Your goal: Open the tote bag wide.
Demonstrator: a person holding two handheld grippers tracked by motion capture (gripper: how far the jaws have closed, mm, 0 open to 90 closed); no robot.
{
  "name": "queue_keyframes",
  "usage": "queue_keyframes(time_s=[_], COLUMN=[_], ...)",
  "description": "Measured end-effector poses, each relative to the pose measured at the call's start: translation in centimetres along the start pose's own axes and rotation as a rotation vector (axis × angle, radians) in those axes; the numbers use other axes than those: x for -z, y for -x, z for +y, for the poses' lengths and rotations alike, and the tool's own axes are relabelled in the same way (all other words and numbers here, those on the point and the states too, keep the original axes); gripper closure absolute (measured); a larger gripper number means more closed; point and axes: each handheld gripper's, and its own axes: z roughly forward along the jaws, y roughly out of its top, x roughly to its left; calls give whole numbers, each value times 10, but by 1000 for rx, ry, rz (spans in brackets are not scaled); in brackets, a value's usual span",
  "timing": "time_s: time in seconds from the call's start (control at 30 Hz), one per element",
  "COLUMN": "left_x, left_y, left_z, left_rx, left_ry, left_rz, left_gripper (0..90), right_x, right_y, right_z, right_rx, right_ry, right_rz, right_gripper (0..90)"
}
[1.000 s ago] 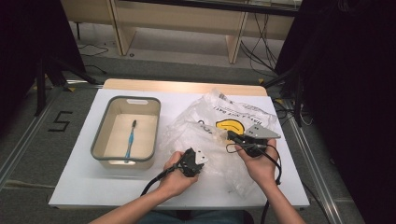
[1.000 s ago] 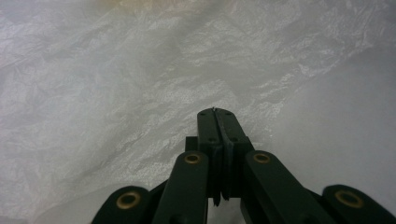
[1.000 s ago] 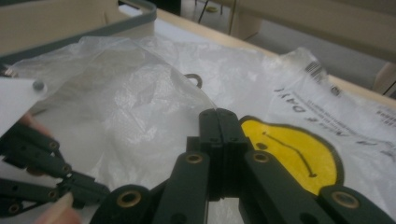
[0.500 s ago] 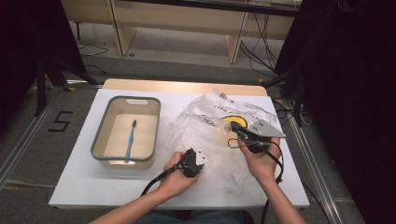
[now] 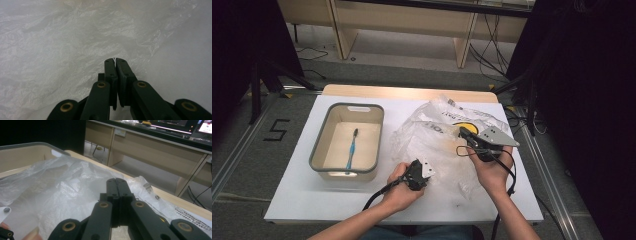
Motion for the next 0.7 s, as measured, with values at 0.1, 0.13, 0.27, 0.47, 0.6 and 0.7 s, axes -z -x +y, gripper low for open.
queue_keyframes(time_s=[0.1, 0.13, 0.27, 0.47, 0.6, 0.7], left_x=[0, 0, 1, 6, 13, 22], left_y=[-1, -1, -1, 1, 0, 0], left_z=[0, 0, 0, 0, 1, 1], left_rx=[-1, -1, -4, -12, -9, -9], left_ry=[-2, -2, -2, 20, 40, 60], left_rz=[-1, -1, 3, -2, -1, -6], left_gripper=[861, 859, 839, 789, 721, 666], right_x=[0, 0, 0, 0, 0, 0], right_y=[0, 0, 0, 1, 1, 1], right_z=[0, 0, 0, 0, 0, -1], right_rx=[-2, -2, -3, -5, -7, -10], right_ry=[-2, -2, -4, -4, -5, -8], right_rz=[2, 2, 3, 2, 2, 3], right_gripper=[900, 900, 900, 900, 900, 900])
